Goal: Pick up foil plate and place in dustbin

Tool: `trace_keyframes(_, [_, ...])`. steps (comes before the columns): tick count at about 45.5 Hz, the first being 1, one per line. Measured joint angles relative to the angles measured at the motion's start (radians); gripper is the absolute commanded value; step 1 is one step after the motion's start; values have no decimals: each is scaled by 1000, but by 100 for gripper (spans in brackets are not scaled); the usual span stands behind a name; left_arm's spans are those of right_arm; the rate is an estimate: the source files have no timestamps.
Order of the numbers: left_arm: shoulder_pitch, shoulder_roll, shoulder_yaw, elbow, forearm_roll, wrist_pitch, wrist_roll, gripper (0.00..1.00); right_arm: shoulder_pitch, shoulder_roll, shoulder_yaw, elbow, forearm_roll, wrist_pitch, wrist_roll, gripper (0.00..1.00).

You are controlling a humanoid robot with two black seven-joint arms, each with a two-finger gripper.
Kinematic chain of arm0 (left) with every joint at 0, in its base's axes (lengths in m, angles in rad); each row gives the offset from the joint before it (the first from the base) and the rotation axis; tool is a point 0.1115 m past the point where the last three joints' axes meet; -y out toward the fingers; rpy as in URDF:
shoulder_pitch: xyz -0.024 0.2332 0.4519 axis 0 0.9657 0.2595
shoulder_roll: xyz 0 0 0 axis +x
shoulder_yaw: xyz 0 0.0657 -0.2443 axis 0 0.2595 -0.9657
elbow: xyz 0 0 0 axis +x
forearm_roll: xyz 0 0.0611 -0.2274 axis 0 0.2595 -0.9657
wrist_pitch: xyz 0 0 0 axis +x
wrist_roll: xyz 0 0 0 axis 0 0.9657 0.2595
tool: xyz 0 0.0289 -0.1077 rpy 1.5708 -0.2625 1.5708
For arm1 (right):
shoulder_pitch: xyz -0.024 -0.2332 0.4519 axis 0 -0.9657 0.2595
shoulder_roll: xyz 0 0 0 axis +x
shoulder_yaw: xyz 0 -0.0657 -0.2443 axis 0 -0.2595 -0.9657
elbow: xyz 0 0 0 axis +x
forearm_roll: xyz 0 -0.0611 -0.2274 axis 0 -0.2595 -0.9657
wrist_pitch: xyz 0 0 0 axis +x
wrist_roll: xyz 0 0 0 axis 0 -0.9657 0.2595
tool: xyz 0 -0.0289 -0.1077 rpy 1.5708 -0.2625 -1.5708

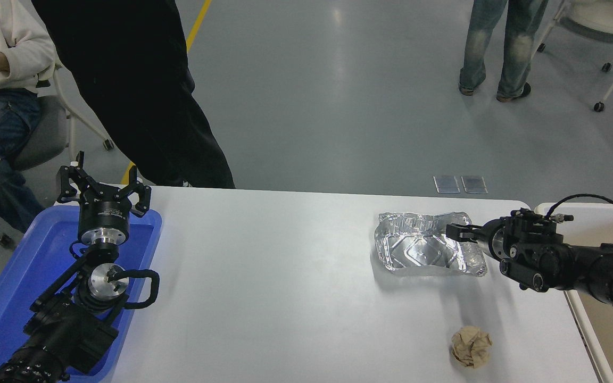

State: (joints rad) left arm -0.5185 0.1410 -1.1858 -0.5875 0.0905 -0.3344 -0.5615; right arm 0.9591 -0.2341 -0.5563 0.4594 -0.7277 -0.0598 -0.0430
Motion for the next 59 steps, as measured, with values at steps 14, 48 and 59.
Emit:
trace_keyframes(14, [0, 0, 0, 0, 0, 0, 0, 99, -57, 24, 6, -73, 1, -1, 25, 93])
trace_keyframes(48, [0, 0, 0, 0, 0, 0, 0, 99, -103, 37, 0, -138, -2, -2, 46, 0])
trace_keyframes(59, [0, 0, 0, 0, 0, 0, 0, 99, -103, 34, -3, -134, -3, 0, 52, 0])
